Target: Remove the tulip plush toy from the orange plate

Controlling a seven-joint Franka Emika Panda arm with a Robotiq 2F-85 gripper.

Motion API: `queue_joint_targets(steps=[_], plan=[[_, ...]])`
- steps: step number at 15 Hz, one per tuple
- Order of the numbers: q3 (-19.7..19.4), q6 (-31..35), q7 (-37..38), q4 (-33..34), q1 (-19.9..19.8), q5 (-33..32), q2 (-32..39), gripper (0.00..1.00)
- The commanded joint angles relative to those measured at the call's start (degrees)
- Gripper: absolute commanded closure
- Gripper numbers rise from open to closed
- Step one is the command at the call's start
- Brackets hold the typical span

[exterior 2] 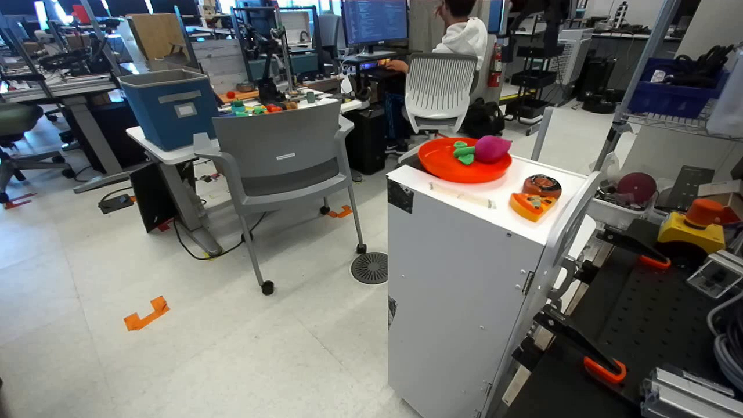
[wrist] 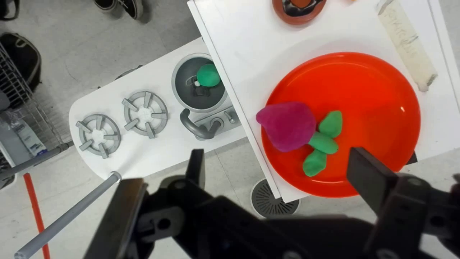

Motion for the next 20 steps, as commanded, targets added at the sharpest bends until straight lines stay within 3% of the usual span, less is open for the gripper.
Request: queue_joint_targets(steps=[1,12,20], plan=[[-0.3,0.4,0.3,2.6,0.6,0.8,3.2,0.00],[-0.5,-2.4,-0.4,12.1,0.1,3.3,11.7,0.00],[-1.0,0.2,2.1,15.0,0.8,5.0,14.3,0.00]])
